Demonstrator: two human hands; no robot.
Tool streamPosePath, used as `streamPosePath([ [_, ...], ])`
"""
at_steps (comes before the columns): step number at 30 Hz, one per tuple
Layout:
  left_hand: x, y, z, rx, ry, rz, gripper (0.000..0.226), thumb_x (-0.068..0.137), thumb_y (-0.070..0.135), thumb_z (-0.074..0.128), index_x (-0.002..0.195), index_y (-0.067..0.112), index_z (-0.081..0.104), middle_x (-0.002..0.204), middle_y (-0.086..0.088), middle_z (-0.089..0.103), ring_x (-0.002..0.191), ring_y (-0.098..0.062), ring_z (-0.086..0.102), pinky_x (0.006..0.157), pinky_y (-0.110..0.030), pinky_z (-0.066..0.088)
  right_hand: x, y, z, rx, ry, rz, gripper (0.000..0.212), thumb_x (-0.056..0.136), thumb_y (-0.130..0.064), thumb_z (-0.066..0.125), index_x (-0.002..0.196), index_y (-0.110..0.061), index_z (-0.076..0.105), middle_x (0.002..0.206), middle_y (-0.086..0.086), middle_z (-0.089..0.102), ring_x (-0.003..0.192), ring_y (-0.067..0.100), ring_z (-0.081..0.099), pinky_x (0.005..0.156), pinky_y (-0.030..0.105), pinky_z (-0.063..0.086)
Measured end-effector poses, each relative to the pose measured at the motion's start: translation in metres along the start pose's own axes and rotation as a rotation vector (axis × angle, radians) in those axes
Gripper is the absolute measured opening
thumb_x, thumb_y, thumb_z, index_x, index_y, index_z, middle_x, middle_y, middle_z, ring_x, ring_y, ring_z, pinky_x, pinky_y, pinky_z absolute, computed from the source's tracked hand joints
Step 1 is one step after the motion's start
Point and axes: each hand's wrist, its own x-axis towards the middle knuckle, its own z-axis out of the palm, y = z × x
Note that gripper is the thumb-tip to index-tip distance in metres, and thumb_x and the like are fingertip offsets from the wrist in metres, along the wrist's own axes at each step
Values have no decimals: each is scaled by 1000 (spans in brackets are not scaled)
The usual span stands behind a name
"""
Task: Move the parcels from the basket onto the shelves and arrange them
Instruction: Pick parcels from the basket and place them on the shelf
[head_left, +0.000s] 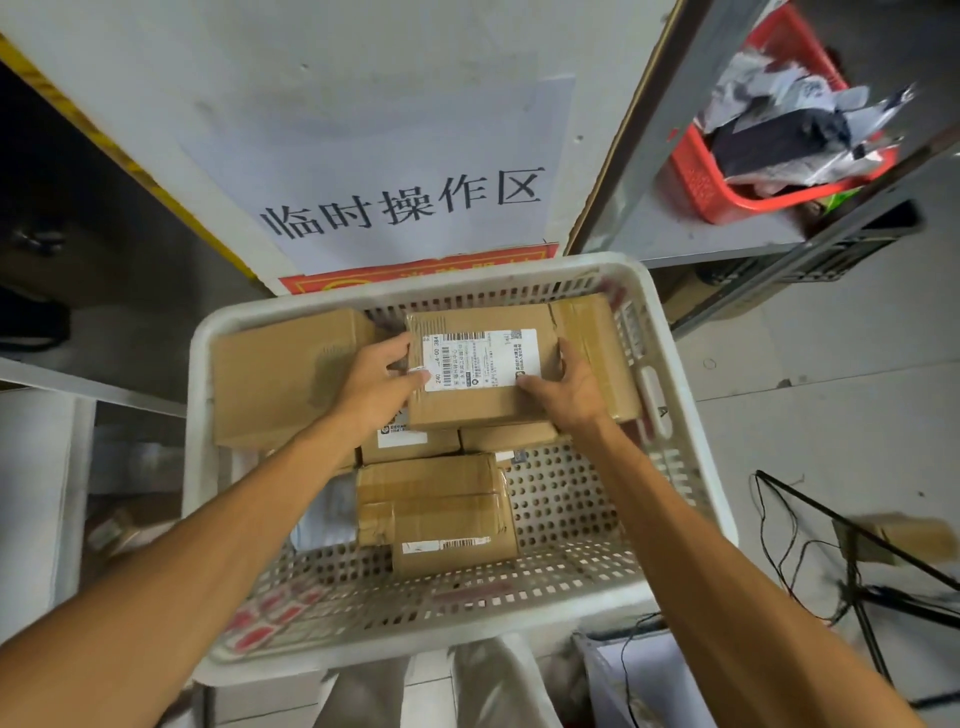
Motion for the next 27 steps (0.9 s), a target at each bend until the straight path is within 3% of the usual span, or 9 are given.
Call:
streamPosePath([
  [3,-7,9,3,-146,33,-135,62,89,4,63,144,20,38,129,5,56,98,-4,61,60,-16,50,-13,-9,-11,-5,32,-78,57,86,-17,70,137,-14,44,126,-2,57,117,18,55,98,40,50],
  [6,-14,17,5,-259,-15,-232,42,90,6,61,129,16,51,111,5,67,86,-5,65,52,-20,48,-20,-24,-23,-13,65,-142,57,85,-18,71,138,-19,47,127,-4,56,113,11,51,95,33,47],
  [10,-27,25,5,-379,-20,-251,35,88,-1,60,121,11,57,110,-5,69,89,-15,66,62,-26,50,-26,-41,-27,60,122,-143,60,86,-16,69,140,-18,44,127,-6,51,114,11,48,92,30,43],
  [14,-39,30,1,-414,35,-149,45,84,-7,61,121,13,49,113,-6,65,90,-13,65,61,-24,53,-35,-48,-24,168,137,-170,55,87,-8,67,137,-14,44,136,7,52,124,23,52,103,45,47],
  [18,-51,35,-17,-385,100,6,58,80,-7,66,129,17,46,125,-4,62,113,-19,59,91,-36,52,-45,-61,-16,283,97,-207,46,90,-7,64,132,-17,46,130,8,58,119,22,57,102,47,48],
  [20,-58,38,-31,-397,113,47,67,81,-6,66,136,20,41,130,-2,59,118,-20,56,101,-43,46,-53,-70,-9,350,56,-223,44,92,-7,62,129,-23,46,127,3,60,117,19,59,97,42,52],
  [23,-75,38,-55,-419,154,114,63,83,-4,64,133,29,46,125,5,61,119,-20,56,101,-45,46,-66,-90,-1,330,21,-293,42,92,-11,63,127,-28,47,128,3,61,108,14,62,71,19,56],
  [24,-82,37,-64,-412,173,140,61,84,-2,64,130,34,49,123,10,61,120,-20,55,101,-46,46,-70,-100,0,327,9,-318,41,93,-12,63,128,-26,48,129,4,61,109,15,62,69,18,55],
  [27,-102,37,-91,-433,207,164,69,85,2,66,141,34,42,136,4,54,127,-22,50,105,-51,42,-84,-131,5,333,-42,-376,48,92,-10,63,137,-17,46,130,8,61,113,21,62,86,34,57],
])
